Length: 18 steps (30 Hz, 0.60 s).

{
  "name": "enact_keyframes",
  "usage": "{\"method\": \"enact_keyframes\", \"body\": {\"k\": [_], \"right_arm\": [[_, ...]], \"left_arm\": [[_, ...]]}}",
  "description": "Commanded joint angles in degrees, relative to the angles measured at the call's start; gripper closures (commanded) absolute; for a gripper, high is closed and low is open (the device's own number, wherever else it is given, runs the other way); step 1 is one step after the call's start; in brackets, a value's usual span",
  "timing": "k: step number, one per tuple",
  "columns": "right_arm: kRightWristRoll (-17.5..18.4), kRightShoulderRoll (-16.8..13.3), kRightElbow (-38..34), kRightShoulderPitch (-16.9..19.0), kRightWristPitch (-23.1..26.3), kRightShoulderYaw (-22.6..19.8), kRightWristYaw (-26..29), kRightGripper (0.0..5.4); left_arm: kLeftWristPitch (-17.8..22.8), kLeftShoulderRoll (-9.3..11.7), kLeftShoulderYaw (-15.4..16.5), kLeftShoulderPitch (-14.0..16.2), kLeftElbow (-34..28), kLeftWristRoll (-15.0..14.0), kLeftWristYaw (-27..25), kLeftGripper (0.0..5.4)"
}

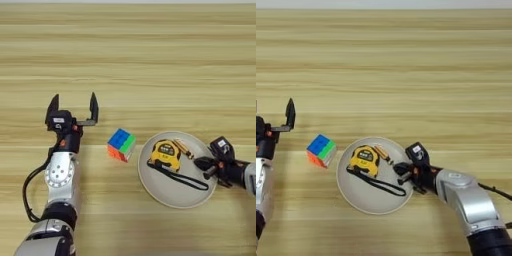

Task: Move the objects on the table

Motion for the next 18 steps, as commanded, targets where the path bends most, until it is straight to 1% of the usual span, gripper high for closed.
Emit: {"method": "enact_keyframes", "body": {"k": [1,2,3,4,10,18], "right_arm": [[0.25,0.18,0.55,-1.12,0.38,-0.7,-0.67,4.94],[0.31,0.21,0.54,-1.15,0.33,-0.72,-0.59,4.89],[0.36,0.25,0.46,-1.18,0.34,-0.77,-0.56,4.69],[0.39,0.29,0.41,-1.26,0.4,-0.86,-0.59,4.69],[0.31,0.6,0.56,-1.47,-0.03,-0.93,-0.6,3.89],[0.76,0.79,-0.49,-1.44,-0.68,-1.24,-0.14,3.1]], "left_arm": [[0.03,-0.44,-0.07,-0.81,0.4,0.07,0.17,0.0],[-0.01,-0.46,-0.06,-0.83,0.44,0.07,0.19,0.0],[-0.05,-0.46,-0.05,-0.84,0.46,0.07,0.2,0.0],[-0.08,-0.45,-0.05,-0.83,0.46,0.07,0.21,0.0],[-0.05,-0.27,0.04,-0.97,0.7,0.0,0.11,0.0],[-0.13,-0.11,0.15,-1.06,1.01,-0.06,0.01,0.0]]}}
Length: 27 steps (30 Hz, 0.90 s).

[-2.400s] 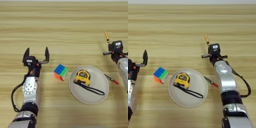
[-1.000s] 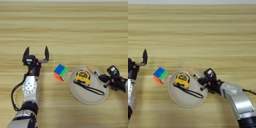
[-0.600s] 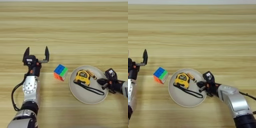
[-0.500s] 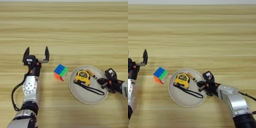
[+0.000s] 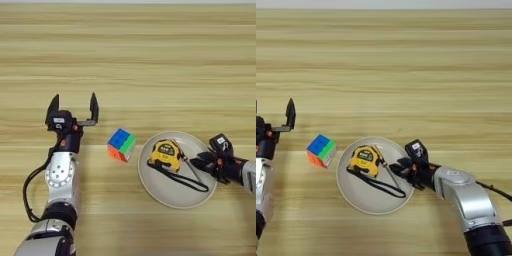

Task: Move the objects on the table

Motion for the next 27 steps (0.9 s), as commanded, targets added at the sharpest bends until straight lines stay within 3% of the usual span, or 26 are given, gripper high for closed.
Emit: {"method": "enact_keyframes", "body": {"k": [1,19,27], "right_arm": [[0.75,0.07,-1.11,-0.63,-0.63,-0.74,-0.04,3.05],[4.14,0.09,-4.39,-1.27,-8.65,-4.73,1.0,1.16],[4.86,-0.18,-2.87,-3.26,-12.93,-7.18,1.08,0.33]], "left_arm": [[-0.13,-0.07,0.11,-0.95,0.58,-0.06,-0.05,0.0],[-0.18,0.19,0.41,-1.47,1.56,-0.19,-0.33,0.0],[-0.28,0.38,0.63,-2.1,2.56,-0.12,-0.36,0.0]]}}
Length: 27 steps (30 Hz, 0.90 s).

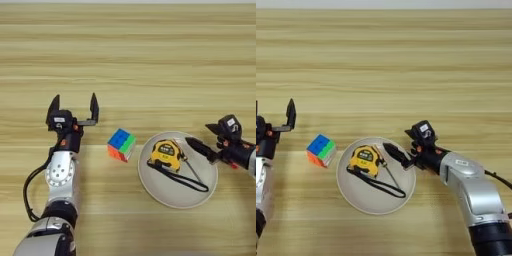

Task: Move the objects on the table

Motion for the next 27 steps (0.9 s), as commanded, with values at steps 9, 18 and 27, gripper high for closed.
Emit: {"method": "enact_keyframes", "body": {"k": [9,18,27], "right_arm": [[2.7,-2.14,5.76,-5.02,-7.72,-5.17,4.28,0.02],[0.96,-5.82,13.63,-7.55,-18.35,-6.67,9.81,0.02],[-2.52,-11.13,20.32,-8.08,-27.43,-4.82,16.52,0.02]], "left_arm": [[-0.42,0.17,0.41,-1.52,1.66,0.22,0.1,0.0],[-0.47,0.0,0.3,-1.68,1.85,0.42,0.27,0.0],[-0.41,0.1,0.3,-1.61,1.84,0.29,0.02,0.0]]}}
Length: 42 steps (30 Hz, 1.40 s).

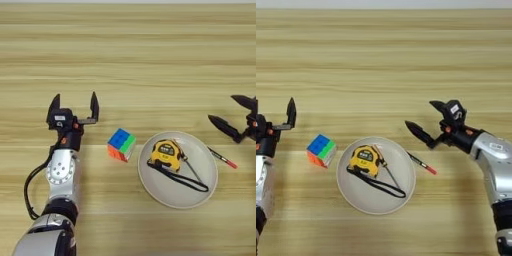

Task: Move the objects on the table

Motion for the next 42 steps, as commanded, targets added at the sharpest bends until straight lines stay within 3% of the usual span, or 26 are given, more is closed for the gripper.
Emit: {"method": "enact_keyframes", "body": {"k": [1,8,23,42], "right_arm": [[-0.97,-2.59,2.17,-0.85,-3.53,0.58,3.35,0.02],[-3.62,-4.7,7.51,-0.85,-7.12,1.71,5.58,0.02],[-6.18,-3.68,11.82,2.22,-8.41,4.43,6.0,0.02],[-10.53,-4.34,18.8,1.91,-12.23,6.27,4.69,0.02]], "left_arm": [[-0.29,0.06,-0.04,-0.59,0.42,0.17,-0.05,0.0],[-0.32,0.14,-0.04,-0.62,0.59,0.31,0.05,0.0],[-0.67,-0.05,-0.2,-0.78,0.74,0.55,0.43,0.0],[-0.83,0.13,-0.1,-0.81,0.88,0.37,0.21,0.0]]}}
